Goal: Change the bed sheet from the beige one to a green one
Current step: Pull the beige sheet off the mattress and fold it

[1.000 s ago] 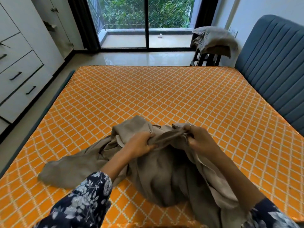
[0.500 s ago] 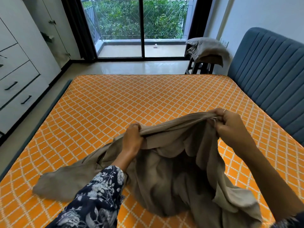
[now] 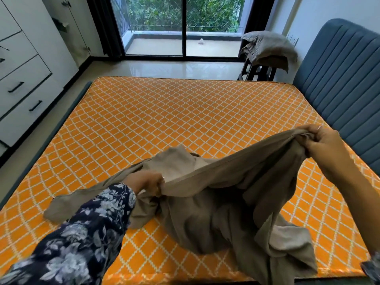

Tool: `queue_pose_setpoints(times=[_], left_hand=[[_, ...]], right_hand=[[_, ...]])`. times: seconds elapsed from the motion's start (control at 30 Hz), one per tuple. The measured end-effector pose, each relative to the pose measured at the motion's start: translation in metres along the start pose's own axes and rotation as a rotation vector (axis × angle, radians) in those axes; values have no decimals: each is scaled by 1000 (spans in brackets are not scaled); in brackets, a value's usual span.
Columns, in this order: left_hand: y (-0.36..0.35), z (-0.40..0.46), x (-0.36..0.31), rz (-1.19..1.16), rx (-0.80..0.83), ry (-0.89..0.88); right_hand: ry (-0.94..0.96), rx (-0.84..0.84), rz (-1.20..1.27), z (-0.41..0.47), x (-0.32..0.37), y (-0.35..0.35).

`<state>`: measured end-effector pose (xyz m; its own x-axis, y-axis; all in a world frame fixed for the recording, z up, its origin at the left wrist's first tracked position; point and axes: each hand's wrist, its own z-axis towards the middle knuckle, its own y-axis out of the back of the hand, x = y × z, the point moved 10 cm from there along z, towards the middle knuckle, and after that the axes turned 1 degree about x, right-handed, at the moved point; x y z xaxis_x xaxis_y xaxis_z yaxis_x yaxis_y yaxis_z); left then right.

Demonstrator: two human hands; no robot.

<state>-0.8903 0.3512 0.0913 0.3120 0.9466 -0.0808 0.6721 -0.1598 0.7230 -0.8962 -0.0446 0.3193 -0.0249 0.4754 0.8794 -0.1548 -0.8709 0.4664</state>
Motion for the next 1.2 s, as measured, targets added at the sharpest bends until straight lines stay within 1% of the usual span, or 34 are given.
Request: queue_pose_setpoints(times=[0.07,0.1,0.13,0.17,0.23,0.3,0.33,0.37,0.4,0.43,0.47,0.53,0.63,0.7,0.77,0.87,0.93,1.03,1.13,1.2], left_hand=[[-8,2,23,-109,3,55],[-6,2,32,-206,-44,62],[4,-1,38,-311,-130,56],[20,-9,42,-415,-257,45],[65,-41,38,-592,-570,7],[107,-78,20,-676,-851,-34],[127,-93,7,-685,-965,-39],[146,-108,-8,-692,-1055,-43],[163,-117,-25,-692,-1111,-62],[179,-122,-44,-679,-1130,-95],[192,-124,-63,-642,-1121,-131],[211,-120,-102,-493,-1034,-205],[222,-114,-142,-272,-895,-267],[228,-113,-149,-189,-861,-228],[233,-114,-145,-125,-858,-144],[238,-118,-137,-39,-897,-13],[238,-118,-143,-34,-910,-7],[234,-110,-160,-55,-872,-96],[226,-105,-153,-259,-761,-205],[213,-103,-143,-487,-636,-295]], right_hand=[[-29,-39,-7,10,-8,8],[-46,-58,-27,17,-14,11],[-69,-87,-49,22,-19,16],[-85,-115,-70,28,-25,21],[-101,-154,-134,37,-34,28],[-109,-149,-187,40,-37,24],[-100,-128,-204,38,-33,16],[-65,-93,-216,39,-25,3],[-21,-55,-211,39,-15,-11],[27,-9,-176,39,-3,-26],[73,42,-136,38,11,-44],[144,148,-63,35,38,-77],[149,359,67,22,62,-123],[123,458,143,11,66,-139],[79,486,230,8,61,-143],[-11,517,345,2,54,-151],[-91,533,377,-1,46,-161],[-78,549,323,1,43,-170],[-15,537,235,7,43,-164],[23,551,203,11,46,-160]])
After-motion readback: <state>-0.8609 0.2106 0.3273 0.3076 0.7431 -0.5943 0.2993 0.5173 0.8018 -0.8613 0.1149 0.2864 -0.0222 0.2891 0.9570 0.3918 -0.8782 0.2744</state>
